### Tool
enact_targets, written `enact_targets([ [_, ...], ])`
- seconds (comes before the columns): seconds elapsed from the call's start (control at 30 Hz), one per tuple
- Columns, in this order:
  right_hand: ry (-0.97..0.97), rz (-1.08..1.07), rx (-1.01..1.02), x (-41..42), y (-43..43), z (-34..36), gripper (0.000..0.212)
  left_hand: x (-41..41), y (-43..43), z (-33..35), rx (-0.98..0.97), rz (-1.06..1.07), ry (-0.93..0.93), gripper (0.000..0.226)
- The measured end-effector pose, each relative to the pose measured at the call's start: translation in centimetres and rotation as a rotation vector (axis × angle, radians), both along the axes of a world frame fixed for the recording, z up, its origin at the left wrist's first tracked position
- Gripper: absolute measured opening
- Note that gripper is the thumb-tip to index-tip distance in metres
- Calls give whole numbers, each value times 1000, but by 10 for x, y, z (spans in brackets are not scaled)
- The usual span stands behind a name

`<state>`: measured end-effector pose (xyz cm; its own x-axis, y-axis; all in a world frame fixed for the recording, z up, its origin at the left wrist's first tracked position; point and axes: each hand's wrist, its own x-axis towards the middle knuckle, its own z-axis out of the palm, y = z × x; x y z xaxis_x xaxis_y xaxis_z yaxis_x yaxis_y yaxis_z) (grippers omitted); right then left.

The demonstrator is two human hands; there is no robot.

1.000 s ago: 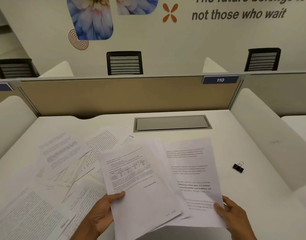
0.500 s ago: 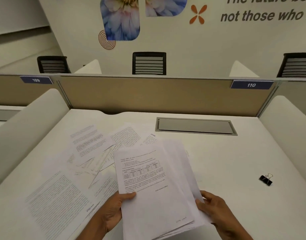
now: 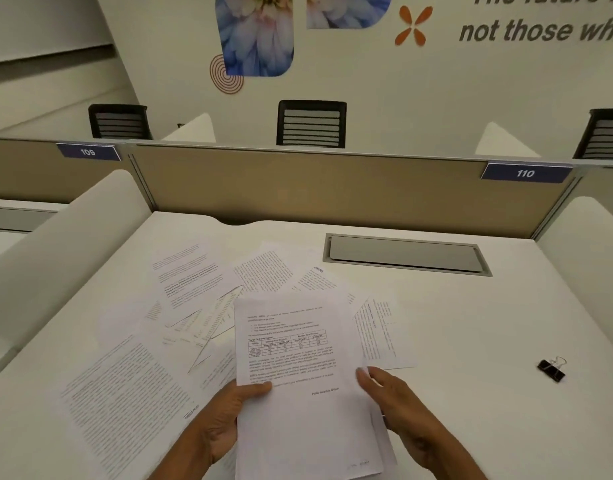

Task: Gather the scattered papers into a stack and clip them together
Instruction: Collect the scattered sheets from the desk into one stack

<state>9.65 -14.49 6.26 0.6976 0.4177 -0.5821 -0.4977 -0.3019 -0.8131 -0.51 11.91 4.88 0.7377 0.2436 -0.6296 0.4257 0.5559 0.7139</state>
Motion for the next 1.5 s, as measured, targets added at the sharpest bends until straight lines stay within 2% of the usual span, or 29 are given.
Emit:
enact_targets([
  [0.13, -9, -35, 80, -4, 27, -5, 43, 8, -7, 0, -27, 39, -24, 35],
  [0.33, -25, -66, 36, 2, 47, -12, 31, 12, 3, -8, -43, 34, -30, 43],
  [0.57, 4, 16, 62, 24, 52, -22, 31, 12, 12, -31, -19, 16, 25, 53],
  [0.63, -37, -29, 41, 34, 51, -27, 34, 18, 15, -33, 8, 47, 14, 56],
  [0.77, -353, -422, -379, 70, 28, -51, 43, 26, 26, -31, 35, 71, -6, 59],
  [0.8, -419, -455, -498, 79, 19, -57, 48, 28, 29, -30, 33, 75, -8, 55],
  [0.87, -456, -393, -747, 96, 2, -68, 65, 30, 36, -29, 24, 88, -13, 46],
  [0.93, -399, -287, -931, 107, -9, -75, 81, 33, 42, -30, 27, 106, -18, 40],
  [1.0, -363, -184, -1031, 111, -11, -78, 90, 36, 44, -32, 22, 126, -24, 39],
  [1.07, -376, -113, -1083, 112, -8, -80, 89, 38, 45, -33, 13, 161, -25, 43],
  [1.17, -348, -96, -1086, 117, -3, -78, 81, 38, 45, -34, -1, 197, -27, 45],
  [1.3, -296, -131, -962, 125, -3, -82, 73, 35, 47, -37, -12, 236, -17, 49],
  [1.43, -302, -189, -870, 125, -5, -90, 64, 30, 50, -33, -13, 271, -8, 39],
  [1.5, -322, -250, -798, 123, -8, -92, 44, 27, 52, -32, -22, 287, -15, 36],
])
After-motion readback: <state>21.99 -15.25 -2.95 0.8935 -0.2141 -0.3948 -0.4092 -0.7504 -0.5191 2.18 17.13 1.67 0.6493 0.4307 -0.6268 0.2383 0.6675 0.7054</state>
